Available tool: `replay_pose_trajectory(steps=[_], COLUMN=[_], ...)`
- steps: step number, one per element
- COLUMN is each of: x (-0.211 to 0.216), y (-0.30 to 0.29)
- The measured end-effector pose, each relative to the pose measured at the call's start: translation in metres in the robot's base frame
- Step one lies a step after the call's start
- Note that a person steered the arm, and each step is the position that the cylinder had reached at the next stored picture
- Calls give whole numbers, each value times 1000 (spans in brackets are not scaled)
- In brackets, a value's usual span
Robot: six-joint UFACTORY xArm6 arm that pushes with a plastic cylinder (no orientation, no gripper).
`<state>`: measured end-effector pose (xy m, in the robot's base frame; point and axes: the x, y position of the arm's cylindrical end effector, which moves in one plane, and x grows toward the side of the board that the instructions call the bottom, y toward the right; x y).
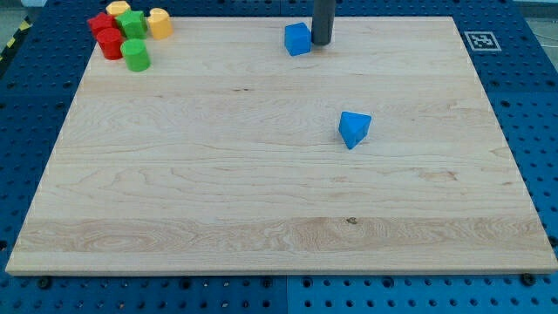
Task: Push the blue cube to the right of yellow heart
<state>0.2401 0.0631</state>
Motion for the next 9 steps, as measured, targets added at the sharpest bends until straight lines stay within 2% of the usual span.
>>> replay_pose_trajectory(steps=[3,7,9], x=[3,98,101], y=[-49,-61,-84])
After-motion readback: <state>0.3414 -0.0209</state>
